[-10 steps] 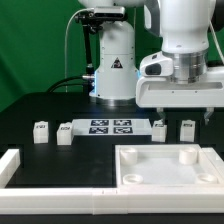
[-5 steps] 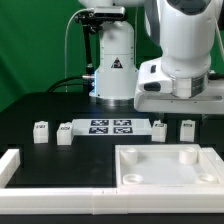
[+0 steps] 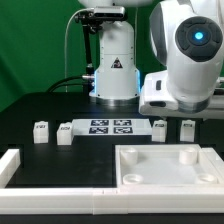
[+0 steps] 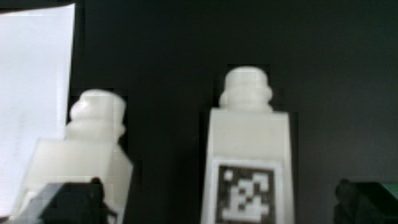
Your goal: Assemble one leg
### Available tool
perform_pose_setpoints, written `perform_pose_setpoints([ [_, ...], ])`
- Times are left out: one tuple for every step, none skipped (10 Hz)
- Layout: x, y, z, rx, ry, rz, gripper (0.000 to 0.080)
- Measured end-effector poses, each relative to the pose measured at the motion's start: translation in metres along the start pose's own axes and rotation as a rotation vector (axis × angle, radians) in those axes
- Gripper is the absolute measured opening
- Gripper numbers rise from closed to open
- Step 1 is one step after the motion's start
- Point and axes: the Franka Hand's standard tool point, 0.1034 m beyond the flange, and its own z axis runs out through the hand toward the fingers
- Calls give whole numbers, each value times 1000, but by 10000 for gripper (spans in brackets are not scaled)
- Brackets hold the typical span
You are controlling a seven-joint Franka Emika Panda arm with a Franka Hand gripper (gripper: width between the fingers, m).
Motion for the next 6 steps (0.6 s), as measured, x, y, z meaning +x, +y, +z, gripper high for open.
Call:
perform_pose_setpoints([
  [0,-2,4,-3,4,-2,649],
  [0,-5,10,-8,11,-2,649],
  [0,-10,15,-14,13,4,649],
  [1,-11,18,-17,9,1,649],
  [3,-12,20,-17,5,1,649],
  [4,-13,24,-18,-1,2,649],
])
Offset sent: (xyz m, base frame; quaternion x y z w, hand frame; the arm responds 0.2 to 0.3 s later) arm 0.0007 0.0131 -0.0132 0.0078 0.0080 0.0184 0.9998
